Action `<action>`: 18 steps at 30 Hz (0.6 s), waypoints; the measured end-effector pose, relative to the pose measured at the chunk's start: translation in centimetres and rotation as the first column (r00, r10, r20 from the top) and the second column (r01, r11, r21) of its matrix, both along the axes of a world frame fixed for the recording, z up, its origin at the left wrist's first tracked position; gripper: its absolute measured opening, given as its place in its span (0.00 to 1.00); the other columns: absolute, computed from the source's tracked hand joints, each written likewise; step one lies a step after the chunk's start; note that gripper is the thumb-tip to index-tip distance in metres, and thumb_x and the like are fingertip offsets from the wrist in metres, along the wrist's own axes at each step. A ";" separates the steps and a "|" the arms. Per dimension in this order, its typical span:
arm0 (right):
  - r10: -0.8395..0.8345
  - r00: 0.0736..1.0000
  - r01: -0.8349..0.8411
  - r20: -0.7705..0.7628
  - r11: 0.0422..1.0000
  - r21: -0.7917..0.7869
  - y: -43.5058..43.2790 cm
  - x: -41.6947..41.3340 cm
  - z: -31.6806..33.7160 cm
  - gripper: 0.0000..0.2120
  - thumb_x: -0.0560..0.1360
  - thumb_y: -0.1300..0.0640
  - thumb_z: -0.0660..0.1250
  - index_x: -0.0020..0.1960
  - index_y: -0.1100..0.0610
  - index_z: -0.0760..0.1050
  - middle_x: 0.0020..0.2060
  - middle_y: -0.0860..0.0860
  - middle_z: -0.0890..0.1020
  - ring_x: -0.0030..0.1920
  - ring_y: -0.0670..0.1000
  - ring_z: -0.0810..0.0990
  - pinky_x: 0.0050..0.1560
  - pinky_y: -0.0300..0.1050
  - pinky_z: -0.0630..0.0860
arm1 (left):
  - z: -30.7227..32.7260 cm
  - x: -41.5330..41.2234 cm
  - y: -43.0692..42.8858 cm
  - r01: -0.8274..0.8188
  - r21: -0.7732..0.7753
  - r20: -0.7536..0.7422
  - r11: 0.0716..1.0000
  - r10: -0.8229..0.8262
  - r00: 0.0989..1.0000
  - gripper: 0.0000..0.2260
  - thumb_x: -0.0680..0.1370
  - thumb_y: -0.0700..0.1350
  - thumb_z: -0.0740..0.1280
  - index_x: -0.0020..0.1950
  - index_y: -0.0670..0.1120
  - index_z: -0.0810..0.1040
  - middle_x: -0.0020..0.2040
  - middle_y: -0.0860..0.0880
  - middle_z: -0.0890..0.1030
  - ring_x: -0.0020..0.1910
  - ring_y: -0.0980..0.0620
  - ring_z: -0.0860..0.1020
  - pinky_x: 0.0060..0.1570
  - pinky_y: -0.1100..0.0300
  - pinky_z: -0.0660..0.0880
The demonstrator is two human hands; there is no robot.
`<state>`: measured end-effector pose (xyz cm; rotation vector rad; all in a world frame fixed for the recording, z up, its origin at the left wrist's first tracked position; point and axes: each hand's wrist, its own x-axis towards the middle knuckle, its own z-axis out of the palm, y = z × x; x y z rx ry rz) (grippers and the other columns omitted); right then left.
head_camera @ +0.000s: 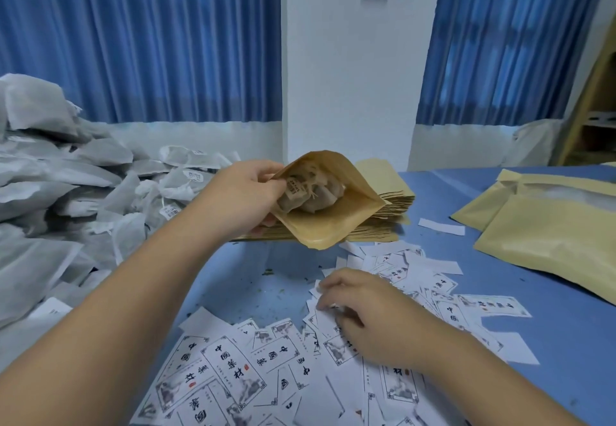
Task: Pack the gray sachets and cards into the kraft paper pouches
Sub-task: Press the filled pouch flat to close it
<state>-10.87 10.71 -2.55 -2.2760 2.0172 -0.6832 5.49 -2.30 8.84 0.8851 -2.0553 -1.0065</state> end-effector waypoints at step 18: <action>0.024 0.982 0.003 0.185 0.990 -0.141 1.1 1.0 1.7 0.05 0.72 0.62 0.67 0.43 0.53 0.77 0.47 0.41 0.73 0.46 0.45 0.76 0.48 0.50 0.75 | 0.1 -0.1 0.4 0.012 0.000 0.055 1.000 -0.012 0.998 0.12 0.79 0.46 0.61 0.57 0.58 0.80 0.48 0.55 0.83 0.38 0.50 0.83 0.34 0.59 0.78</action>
